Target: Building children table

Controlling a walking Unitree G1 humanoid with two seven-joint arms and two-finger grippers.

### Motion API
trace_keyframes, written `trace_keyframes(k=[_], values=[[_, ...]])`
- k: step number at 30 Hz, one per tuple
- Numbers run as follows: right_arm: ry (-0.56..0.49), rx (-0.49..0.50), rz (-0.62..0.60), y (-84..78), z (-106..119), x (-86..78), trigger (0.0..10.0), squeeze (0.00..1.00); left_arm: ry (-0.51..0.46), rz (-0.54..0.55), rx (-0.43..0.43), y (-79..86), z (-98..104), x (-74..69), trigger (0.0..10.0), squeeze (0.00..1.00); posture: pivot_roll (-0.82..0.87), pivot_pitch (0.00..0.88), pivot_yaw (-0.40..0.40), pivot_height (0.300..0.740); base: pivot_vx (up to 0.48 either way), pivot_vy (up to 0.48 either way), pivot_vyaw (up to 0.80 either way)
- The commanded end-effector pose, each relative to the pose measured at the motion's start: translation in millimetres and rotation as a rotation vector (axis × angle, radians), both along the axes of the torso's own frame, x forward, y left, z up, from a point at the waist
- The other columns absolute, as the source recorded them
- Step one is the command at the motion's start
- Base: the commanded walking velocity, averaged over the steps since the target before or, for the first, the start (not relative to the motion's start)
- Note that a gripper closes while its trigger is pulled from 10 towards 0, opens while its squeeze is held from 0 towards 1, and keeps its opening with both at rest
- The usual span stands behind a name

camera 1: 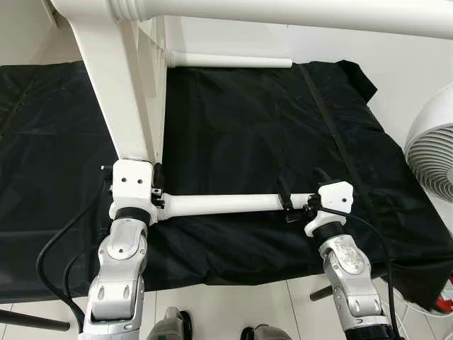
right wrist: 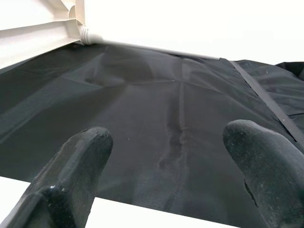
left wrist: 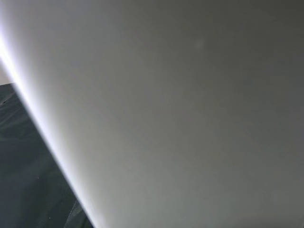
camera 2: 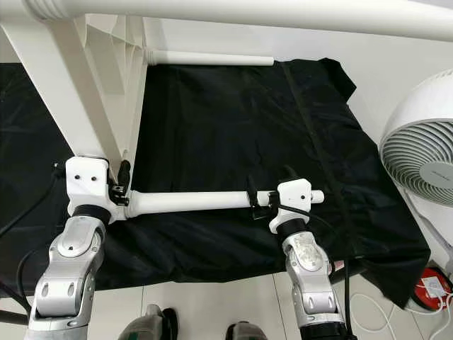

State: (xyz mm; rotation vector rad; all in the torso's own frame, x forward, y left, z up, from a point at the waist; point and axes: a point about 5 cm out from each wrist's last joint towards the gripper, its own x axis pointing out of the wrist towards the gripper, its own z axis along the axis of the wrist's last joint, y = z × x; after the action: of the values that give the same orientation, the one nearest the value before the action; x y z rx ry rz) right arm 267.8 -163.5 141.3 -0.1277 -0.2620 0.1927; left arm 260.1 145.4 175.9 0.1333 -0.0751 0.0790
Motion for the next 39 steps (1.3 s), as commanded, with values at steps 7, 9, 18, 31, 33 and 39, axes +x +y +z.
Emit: trace_keyframes(k=[7, 9, 18, 31, 33, 39], values=[[0.010, -0.001, -0.012, -2.3, -0.3, -1.5, 10.0, 0.00, -0.116, 0.204, -0.092, 4.5, 13.7, -9.0, 0.0, 0.00, -0.08, 0.131, -0.004, 0.740, 0.000, 0.000, 0.00], [0.010, -0.002, -0.007, -1.7, 0.1, -0.2, 10.0, 0.00, -0.125, 0.167, -0.047, 13.5, 13.0, -13.1, 0.0, 0.00, -0.07, 0.133, -0.010, 0.740, 0.000, 0.000, 0.00], [0.008, -0.007, -0.013, -4.5, 1.1, 1.1, 10.0, 0.00, -0.131, 0.211, 0.037, 36.7, 10.4, -27.8, 0.0, 0.00, -0.06, 0.139, -0.009, 0.740, 0.000, 0.000, 0.00], [0.009, -0.017, -0.015, -7.3, 0.1, 4.9, 10.0, 0.00, -0.152, 0.273, 0.137, 74.8, 4.2, -42.3, 0.0, 0.00, -0.06, 0.139, -0.009, 0.740, 0.000, 0.000, 0.00], [0.009, -0.021, -0.017, -8.3, 0.1, 5.4, 10.0, 0.00, -0.144, 0.285, 0.130, 78.2, 1.0, -45.0, 0.0, 0.00, -0.06, 0.139, -0.009, 0.740, 0.000, 0.000, 0.00], [0.005, -0.034, -0.015, -10.0, 1.3, 7.9, 10.0, 0.00, -0.130, 0.306, 0.163, 90.0, -5.7, -55.6, 0.0, 0.00, -0.04, 0.152, -0.008, 0.740, 0.000, 0.000, 0.00]])
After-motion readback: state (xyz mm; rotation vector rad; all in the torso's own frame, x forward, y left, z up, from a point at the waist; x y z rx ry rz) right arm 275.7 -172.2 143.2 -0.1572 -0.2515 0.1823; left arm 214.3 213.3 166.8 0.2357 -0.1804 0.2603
